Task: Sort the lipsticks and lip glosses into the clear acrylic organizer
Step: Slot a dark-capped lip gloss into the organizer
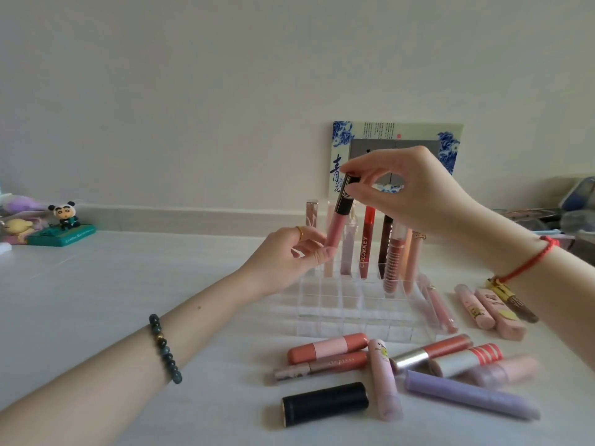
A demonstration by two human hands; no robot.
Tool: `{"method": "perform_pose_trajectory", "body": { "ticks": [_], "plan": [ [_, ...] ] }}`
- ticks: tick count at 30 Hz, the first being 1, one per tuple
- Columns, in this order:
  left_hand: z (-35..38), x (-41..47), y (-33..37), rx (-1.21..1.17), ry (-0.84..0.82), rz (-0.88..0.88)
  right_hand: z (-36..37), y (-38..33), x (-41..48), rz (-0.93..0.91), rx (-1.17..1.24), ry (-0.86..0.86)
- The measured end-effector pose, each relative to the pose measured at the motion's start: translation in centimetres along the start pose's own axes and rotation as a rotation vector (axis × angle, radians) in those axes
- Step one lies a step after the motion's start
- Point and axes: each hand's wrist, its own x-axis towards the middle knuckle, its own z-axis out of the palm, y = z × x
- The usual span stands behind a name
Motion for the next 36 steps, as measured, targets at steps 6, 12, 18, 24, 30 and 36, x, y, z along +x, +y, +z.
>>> {"method": "perform_pose_trajectory", "body": {
  "ticks": [6,12,18,24,30,36],
  "plan": [
    [2.2,1.4,1.2,-0.061,0.037,0.041,-1.8,1.6,0.5,0.071,-0.031,-0.061],
    [4.6,2.1,1.5,-0.092,0.090,0.055,-1.9,2.8,0.3,0.082,-0.084,-0.115],
    [5.8,2.6,0.9,-0.024,0.098,-0.013,-1.5,4.0,0.2,0.121,-0.147,-0.153],
    [6.1,2.5,0.4,0.083,0.110,-0.022,-0.9,4.3,0.0,0.115,-0.181,-0.190],
    [6.4,2.2,0.4,0.194,0.111,-0.027,-0.7,4.7,-0.3,0.105,-0.207,-0.223],
    [6.6,2.1,0.5,0.285,0.113,-0.041,-0.8,4.7,-0.5,0.114,-0.217,-0.265]
  ]
}}
